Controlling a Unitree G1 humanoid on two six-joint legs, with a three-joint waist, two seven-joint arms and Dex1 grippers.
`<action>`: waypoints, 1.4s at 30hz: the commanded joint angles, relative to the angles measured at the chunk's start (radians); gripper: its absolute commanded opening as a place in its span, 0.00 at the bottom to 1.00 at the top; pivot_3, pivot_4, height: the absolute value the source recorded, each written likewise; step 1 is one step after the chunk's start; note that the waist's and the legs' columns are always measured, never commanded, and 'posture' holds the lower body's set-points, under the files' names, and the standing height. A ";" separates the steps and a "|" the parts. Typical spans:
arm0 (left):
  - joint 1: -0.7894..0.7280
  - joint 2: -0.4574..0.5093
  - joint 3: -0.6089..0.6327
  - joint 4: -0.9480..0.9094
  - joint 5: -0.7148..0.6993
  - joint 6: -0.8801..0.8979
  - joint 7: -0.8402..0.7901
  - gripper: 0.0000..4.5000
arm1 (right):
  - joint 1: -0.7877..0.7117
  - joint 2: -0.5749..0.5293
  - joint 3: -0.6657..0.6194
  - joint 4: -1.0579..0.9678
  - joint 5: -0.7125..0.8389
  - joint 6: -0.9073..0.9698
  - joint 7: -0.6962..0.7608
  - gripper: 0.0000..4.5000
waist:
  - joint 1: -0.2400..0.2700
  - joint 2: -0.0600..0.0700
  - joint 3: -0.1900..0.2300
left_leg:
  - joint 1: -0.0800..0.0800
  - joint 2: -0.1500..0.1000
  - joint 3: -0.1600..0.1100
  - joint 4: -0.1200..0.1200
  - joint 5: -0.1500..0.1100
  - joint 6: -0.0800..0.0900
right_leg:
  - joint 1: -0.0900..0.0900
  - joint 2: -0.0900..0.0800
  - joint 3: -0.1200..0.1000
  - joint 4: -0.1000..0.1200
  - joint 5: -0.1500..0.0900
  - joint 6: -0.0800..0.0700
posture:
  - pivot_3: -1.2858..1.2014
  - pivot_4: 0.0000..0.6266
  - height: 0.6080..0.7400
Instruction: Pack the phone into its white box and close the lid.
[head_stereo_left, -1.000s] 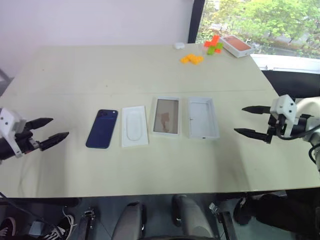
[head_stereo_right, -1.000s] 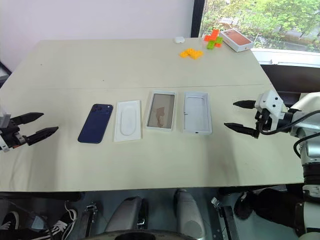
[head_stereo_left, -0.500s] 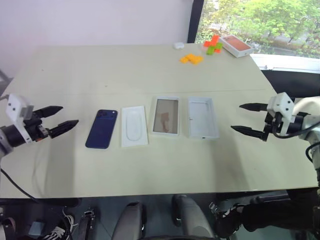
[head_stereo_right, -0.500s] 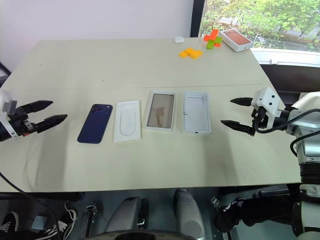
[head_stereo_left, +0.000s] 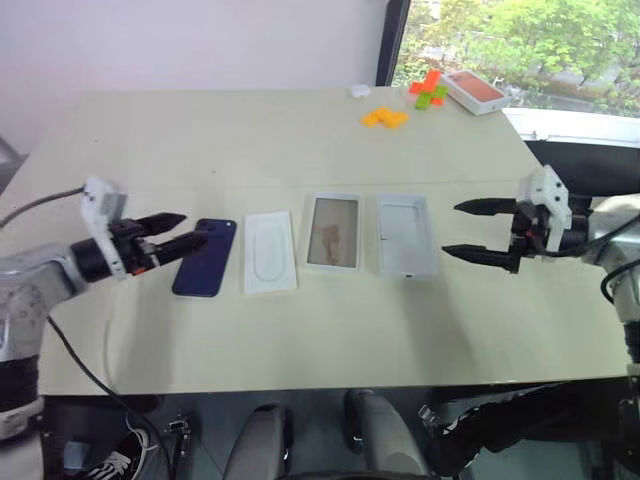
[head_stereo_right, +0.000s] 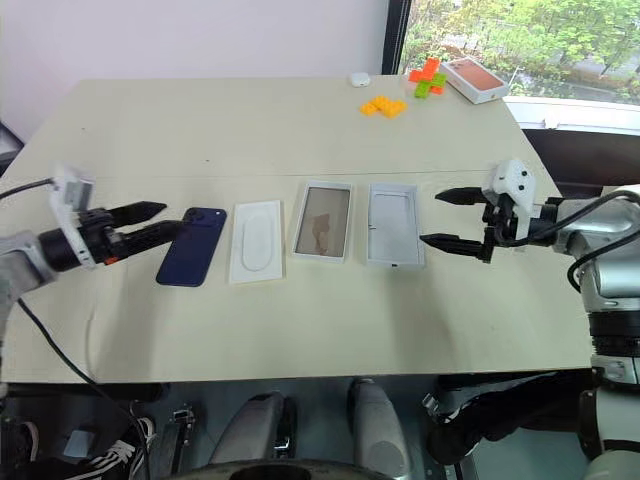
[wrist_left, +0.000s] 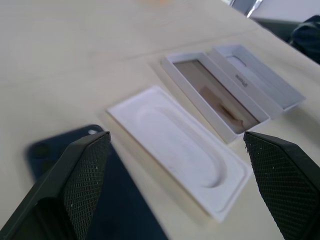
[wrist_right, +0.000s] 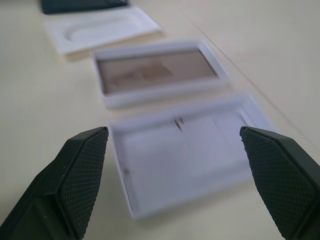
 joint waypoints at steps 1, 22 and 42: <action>-0.043 -0.018 -0.019 -0.041 0.001 0.100 0.118 1.00 | -0.018 -0.027 0.009 -0.093 -0.013 -0.002 -0.006 0.98 | 0.000 0.000 0.000 | 0.000 0.000 0.000 0.000 0.000 0.000 | 0.000 0.000 0.000 0.000 0.000 0.000 | 0.52 0.24 1.00; -0.166 -0.418 0.189 -0.016 -0.060 0.457 0.585 1.00 | -0.101 0.065 0.148 -0.064 -0.179 -0.117 -0.081 0.98 | 0.004 -0.001 0.000 | -0.001 -0.002 -0.002 0.000 0.001 -0.003 | 0.001 -0.002 -0.001 0.000 0.000 -0.001 | 0.52 0.24 1.00; -0.189 -0.563 0.248 0.049 -0.029 0.521 0.666 1.00 | -0.106 0.087 0.141 -0.063 -0.185 -0.127 -0.110 0.98 | 0.001 -0.001 0.000 | 0.000 -0.002 -0.002 0.000 0.002 -0.004 | 0.001 -0.001 -0.001 0.000 0.000 -0.001 | 0.52 0.24 1.00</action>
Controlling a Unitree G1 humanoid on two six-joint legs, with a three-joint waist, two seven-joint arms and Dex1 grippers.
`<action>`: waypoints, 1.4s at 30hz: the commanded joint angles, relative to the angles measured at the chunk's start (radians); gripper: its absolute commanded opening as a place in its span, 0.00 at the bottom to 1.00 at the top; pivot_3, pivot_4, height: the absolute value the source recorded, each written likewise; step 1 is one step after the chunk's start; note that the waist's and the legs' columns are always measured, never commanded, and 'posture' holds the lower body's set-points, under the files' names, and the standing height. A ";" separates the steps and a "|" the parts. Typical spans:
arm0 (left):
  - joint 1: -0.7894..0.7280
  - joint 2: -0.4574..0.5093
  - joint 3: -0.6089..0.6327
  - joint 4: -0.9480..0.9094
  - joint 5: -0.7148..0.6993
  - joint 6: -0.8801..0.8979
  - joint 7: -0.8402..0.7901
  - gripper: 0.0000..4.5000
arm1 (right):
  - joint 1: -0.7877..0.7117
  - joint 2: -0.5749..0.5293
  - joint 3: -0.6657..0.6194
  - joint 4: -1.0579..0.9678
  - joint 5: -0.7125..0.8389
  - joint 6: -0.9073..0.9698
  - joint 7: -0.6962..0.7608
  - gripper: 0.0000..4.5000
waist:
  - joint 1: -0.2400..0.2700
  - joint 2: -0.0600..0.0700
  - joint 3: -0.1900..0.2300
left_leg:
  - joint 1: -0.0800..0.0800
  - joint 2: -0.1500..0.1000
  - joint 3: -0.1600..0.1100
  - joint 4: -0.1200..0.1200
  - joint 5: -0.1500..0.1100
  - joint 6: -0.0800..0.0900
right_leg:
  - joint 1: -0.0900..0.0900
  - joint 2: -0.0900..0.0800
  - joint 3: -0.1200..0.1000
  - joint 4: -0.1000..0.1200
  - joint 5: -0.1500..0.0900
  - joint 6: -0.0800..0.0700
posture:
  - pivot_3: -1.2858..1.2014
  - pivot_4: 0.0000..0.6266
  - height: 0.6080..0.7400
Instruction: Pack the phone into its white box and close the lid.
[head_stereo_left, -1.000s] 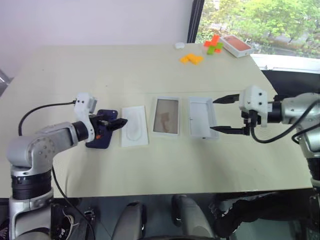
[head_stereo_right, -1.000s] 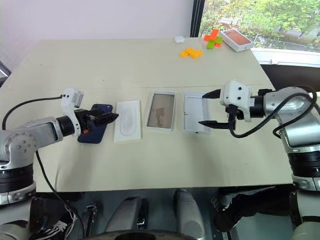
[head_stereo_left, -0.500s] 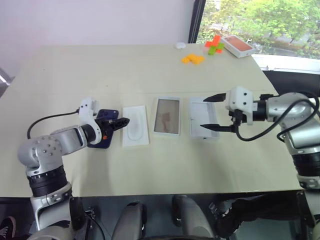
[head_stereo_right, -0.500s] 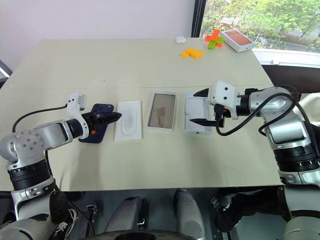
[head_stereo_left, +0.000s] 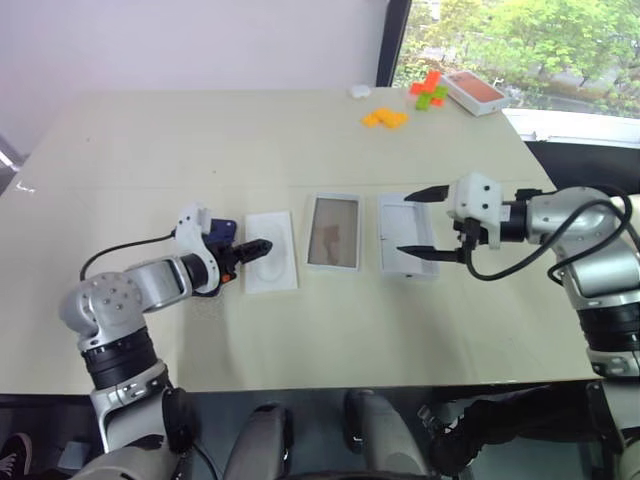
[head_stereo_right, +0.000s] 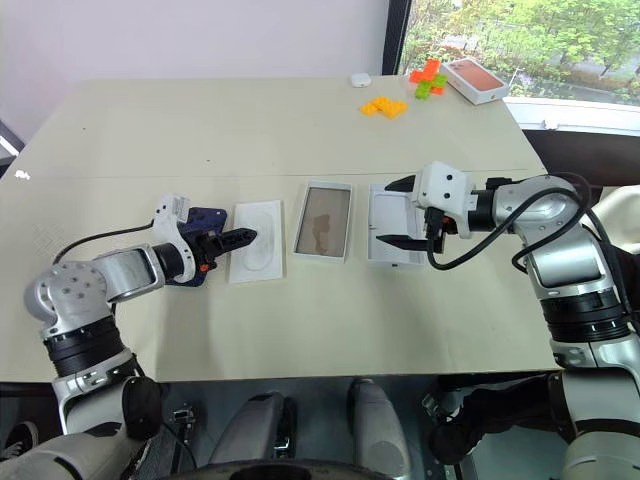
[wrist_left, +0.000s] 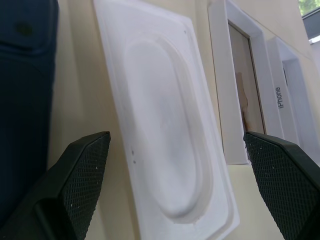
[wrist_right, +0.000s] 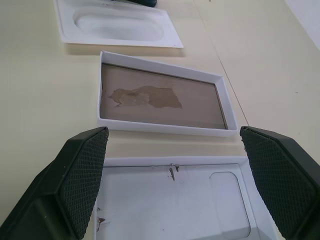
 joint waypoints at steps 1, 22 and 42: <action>0.000 0.006 0.018 -0.002 0.008 -0.018 -0.003 1.00 | -0.022 -0.005 -0.024 -0.030 0.009 -0.003 -0.010 0.98 | -0.001 0.000 0.000 | 0.000 0.000 0.000 0.000 0.000 0.000 | 0.000 0.000 0.000 0.000 0.000 0.000 | 0.52 0.24 1.00; 0.009 -0.028 0.152 0.047 -0.087 -0.015 -0.025 0.01 | -0.025 -0.005 -0.034 -0.087 0.028 0.042 -0.026 1.00 | 0.000 0.000 0.000 | 0.000 0.000 0.000 0.000 0.000 0.000 | 0.000 0.000 0.000 0.000 0.000 0.000 | 0.52 0.24 1.00; -0.285 -0.138 0.039 0.219 -0.015 0.008 0.015 0.01 | 0.117 -0.006 -0.135 -0.142 0.230 0.176 -0.002 1.00 | 0.001 -0.001 0.000 | 0.000 -0.001 -0.001 0.000 0.001 -0.002 | 0.001 0.001 -0.001 -0.001 0.000 0.000 | 0.52 0.24 1.00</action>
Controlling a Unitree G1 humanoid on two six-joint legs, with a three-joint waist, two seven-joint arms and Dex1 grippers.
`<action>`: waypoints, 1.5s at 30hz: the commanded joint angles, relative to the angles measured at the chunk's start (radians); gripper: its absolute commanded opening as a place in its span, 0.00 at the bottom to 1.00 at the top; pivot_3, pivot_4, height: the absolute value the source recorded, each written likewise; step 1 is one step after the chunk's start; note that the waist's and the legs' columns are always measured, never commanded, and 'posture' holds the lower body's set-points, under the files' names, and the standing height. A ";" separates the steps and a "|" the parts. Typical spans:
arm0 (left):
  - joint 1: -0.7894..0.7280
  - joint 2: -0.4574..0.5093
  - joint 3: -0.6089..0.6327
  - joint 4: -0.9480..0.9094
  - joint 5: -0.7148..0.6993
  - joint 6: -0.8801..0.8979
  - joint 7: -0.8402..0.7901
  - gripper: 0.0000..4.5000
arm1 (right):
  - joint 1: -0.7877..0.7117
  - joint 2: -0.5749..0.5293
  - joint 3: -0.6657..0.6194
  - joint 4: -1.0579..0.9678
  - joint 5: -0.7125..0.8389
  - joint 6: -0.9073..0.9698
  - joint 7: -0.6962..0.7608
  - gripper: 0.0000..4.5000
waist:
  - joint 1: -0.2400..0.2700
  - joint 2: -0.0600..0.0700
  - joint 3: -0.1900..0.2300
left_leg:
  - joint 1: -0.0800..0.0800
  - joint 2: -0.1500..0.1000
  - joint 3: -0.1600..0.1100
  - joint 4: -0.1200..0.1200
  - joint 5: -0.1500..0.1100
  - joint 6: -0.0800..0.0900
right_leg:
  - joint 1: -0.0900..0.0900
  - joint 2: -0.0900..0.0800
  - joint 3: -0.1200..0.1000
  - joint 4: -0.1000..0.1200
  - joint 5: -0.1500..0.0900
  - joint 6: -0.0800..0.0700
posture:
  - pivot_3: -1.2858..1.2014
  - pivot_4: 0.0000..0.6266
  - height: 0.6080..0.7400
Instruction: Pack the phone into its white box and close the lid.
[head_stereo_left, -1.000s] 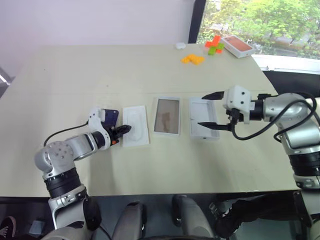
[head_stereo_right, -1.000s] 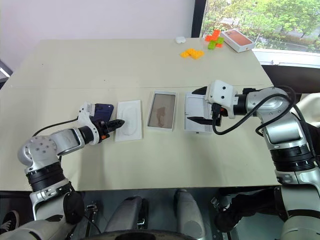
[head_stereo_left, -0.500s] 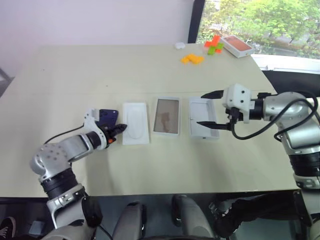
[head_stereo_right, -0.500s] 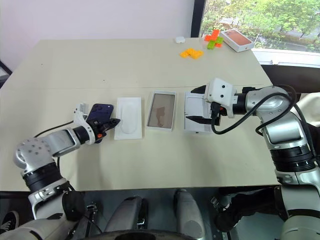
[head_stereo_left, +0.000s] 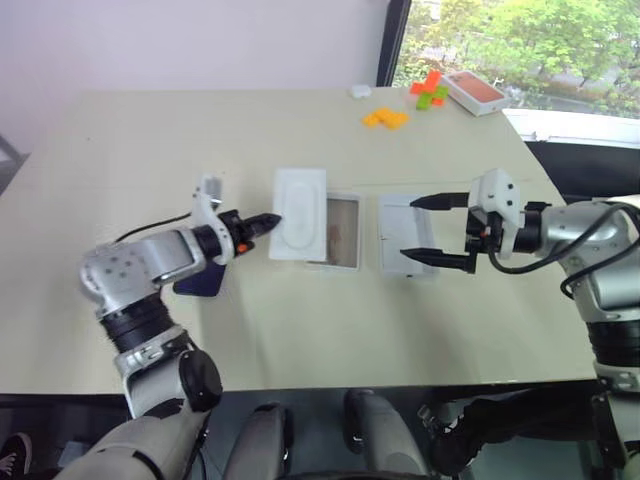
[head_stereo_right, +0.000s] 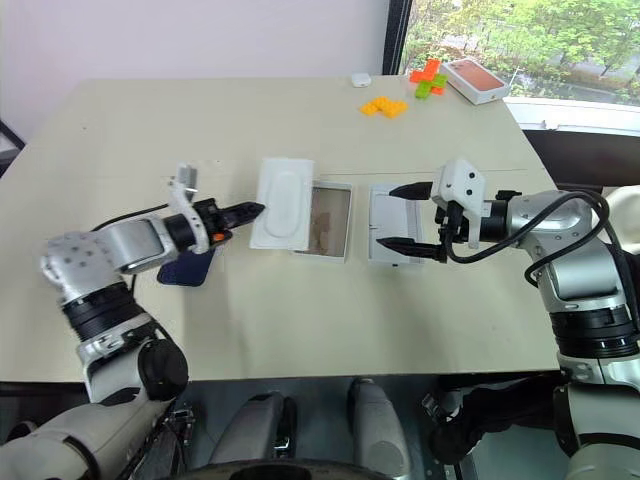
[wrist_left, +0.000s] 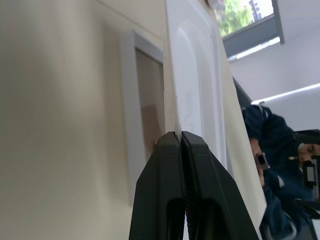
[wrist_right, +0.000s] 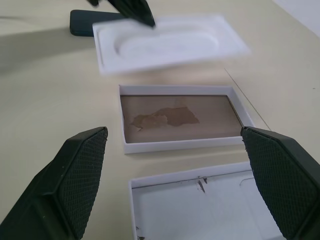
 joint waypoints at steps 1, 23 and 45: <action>-0.046 -0.016 -0.065 0.039 0.036 -0.060 0.001 0.01 | 0.039 -0.016 -0.050 -0.078 0.047 0.021 0.000 1.00 | 0.000 0.000 0.000 | 0.000 0.000 0.000 0.000 0.000 0.000 | 0.000 0.000 0.000 0.000 0.000 0.000 | 0.52 0.24 1.00; -0.073 -0.038 -0.251 0.239 0.146 -0.275 -0.045 0.01 | 0.157 -0.025 -0.119 -0.125 0.059 0.028 -0.090 1.00 | -0.001 0.000 0.000 | 0.000 0.000 0.000 -0.001 0.000 0.000 | 0.000 0.001 0.001 0.000 0.000 0.000 | 0.52 0.24 1.00; -0.047 -0.020 -0.292 0.270 0.204 -0.343 -0.055 0.01 | 0.147 -0.024 -0.108 -0.089 0.026 -0.002 -0.094 1.00 | 0.000 0.000 0.000 | 0.000 0.001 0.000 -0.001 0.000 0.000 | 0.000 0.001 0.001 0.000 0.000 0.000 | 0.52 0.24 1.00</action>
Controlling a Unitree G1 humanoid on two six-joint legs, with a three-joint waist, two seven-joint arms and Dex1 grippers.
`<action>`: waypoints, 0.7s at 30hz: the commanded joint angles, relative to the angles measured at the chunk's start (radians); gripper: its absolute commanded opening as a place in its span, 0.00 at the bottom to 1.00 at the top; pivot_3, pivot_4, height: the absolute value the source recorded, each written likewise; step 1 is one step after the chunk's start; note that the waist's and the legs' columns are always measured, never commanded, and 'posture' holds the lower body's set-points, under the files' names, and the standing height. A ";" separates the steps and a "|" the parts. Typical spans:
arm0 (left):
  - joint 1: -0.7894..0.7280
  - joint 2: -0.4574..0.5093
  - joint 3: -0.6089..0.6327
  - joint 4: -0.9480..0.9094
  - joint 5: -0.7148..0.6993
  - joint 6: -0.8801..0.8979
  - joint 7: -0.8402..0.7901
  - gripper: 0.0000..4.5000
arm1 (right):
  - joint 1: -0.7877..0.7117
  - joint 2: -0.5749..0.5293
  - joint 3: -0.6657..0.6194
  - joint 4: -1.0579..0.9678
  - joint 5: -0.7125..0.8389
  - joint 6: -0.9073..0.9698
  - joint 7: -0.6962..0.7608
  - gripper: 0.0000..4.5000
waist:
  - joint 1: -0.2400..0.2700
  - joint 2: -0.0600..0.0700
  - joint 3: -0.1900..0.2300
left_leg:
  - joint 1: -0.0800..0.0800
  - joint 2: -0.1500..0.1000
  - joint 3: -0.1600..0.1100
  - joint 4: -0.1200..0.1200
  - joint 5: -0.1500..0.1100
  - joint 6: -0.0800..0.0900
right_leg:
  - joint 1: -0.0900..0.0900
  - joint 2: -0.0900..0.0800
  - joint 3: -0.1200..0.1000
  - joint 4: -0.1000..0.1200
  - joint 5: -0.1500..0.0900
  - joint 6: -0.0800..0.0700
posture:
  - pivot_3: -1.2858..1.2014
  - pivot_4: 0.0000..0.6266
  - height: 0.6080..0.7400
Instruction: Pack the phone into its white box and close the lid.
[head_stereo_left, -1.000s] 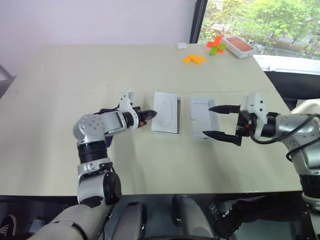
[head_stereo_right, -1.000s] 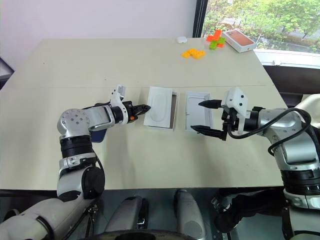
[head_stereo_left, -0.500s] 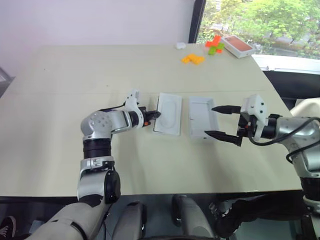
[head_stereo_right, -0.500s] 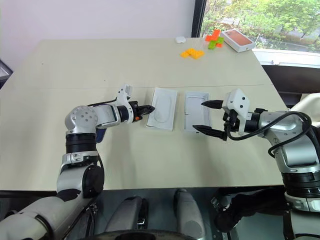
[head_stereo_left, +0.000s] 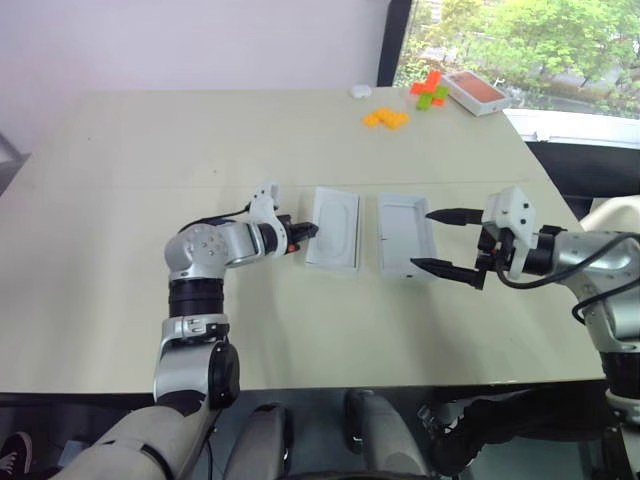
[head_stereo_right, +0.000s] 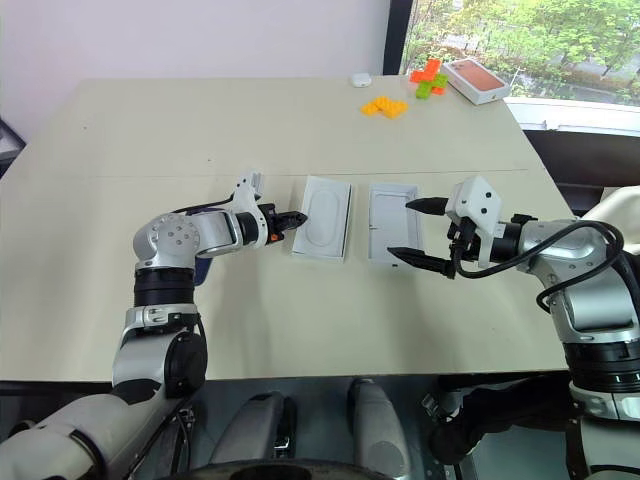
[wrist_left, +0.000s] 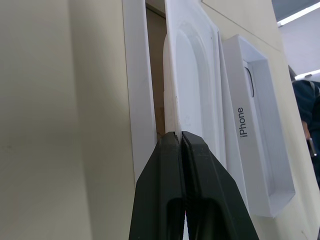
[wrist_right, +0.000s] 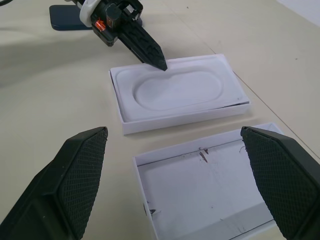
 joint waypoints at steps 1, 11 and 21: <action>0.005 0.009 -0.005 -0.007 0.002 -0.006 -0.013 0.01 | -0.015 -0.012 -0.021 -0.012 -0.002 -0.018 -0.006 1.00 | 0.000 0.000 0.000 | 0.000 0.000 0.000 0.000 0.000 0.000 | 0.000 0.000 0.000 0.000 0.000 0.000 | 0.52 0.24 1.00; 0.009 -0.011 -0.013 -0.067 -0.022 0.044 -0.012 0.76 | -0.034 -0.003 -0.011 0.001 -0.015 -0.024 -0.010 1.00 | 0.000 0.000 0.000 | 0.001 0.000 0.000 0.000 0.000 0.000 | 0.000 0.000 0.000 0.000 0.000 0.000 | 0.52 0.24 1.00; -0.033 0.027 -0.026 -0.169 -0.041 0.119 -0.033 0.85 | -0.051 0.007 0.004 0.016 -0.019 -0.029 -0.016 1.00 | 0.000 0.000 0.000 | 0.000 0.000 0.000 0.000 0.000 0.000 | 0.000 0.000 0.000 0.000 0.000 0.000 | 0.52 0.24 1.00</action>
